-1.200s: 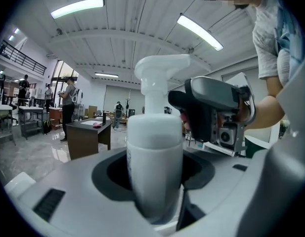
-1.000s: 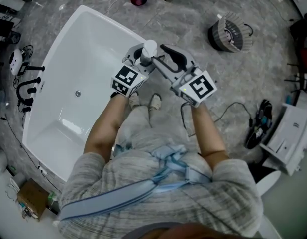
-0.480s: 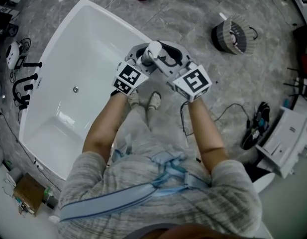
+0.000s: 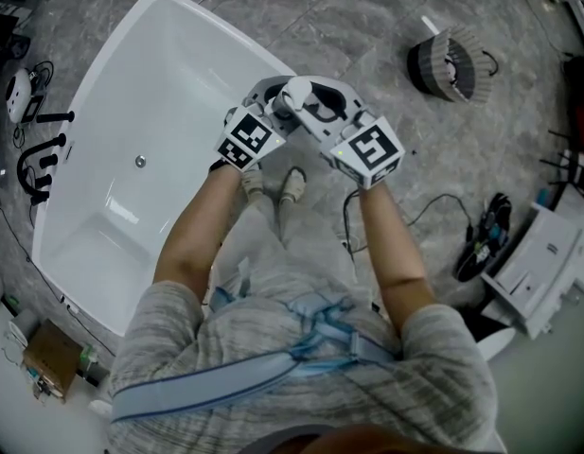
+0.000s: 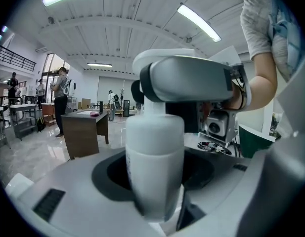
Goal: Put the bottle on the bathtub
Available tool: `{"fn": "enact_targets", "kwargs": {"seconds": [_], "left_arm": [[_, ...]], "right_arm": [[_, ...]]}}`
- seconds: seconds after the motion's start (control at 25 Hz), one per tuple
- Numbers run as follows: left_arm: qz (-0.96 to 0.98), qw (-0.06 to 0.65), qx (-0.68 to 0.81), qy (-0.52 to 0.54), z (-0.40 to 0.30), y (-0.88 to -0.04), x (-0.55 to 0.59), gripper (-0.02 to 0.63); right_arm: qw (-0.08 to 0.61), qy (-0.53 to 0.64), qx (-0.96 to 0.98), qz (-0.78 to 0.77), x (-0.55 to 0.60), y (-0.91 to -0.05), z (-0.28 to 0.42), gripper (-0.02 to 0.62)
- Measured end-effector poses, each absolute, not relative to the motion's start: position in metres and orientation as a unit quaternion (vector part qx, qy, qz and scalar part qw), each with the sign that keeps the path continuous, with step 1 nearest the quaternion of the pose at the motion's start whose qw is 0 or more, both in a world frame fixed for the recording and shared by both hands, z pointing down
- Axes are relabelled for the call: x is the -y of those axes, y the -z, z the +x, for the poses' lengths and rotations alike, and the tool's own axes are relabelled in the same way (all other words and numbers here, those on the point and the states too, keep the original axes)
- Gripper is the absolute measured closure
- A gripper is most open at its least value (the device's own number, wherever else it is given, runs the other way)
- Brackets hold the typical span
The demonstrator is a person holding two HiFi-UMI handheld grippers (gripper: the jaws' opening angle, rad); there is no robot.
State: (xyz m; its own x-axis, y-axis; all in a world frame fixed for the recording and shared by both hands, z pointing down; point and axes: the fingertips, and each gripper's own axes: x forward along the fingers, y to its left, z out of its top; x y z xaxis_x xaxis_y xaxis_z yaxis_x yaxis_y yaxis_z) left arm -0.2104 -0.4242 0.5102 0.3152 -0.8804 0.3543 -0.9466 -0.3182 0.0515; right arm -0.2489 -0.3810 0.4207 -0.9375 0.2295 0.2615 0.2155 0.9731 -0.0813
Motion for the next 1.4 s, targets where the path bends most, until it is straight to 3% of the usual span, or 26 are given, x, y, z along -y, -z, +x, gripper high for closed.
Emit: {"fn": "enact_targets", "kwargs": {"seconds": [0.48,0.68,1.4], "left_arm": [[0.812,0.133,0.546,-0.159,-0.229,-0.556,0.431,0.371],[0.792,0.160,0.565,-0.165,-0.244,-0.581,0.426,0.313],[0.768,0.217,0.586,-0.142,-0.261,-0.629,0.401,0.313]], "right_arm": [[0.184,-0.017,0.978,-0.093,0.398,-0.476,-0.273,0.476],[0.197,-0.035,0.977,-0.076,0.402,-0.499,-0.278,0.476],[0.224,-0.052,0.973,0.016,0.450,-0.577,-0.275,0.476]]}}
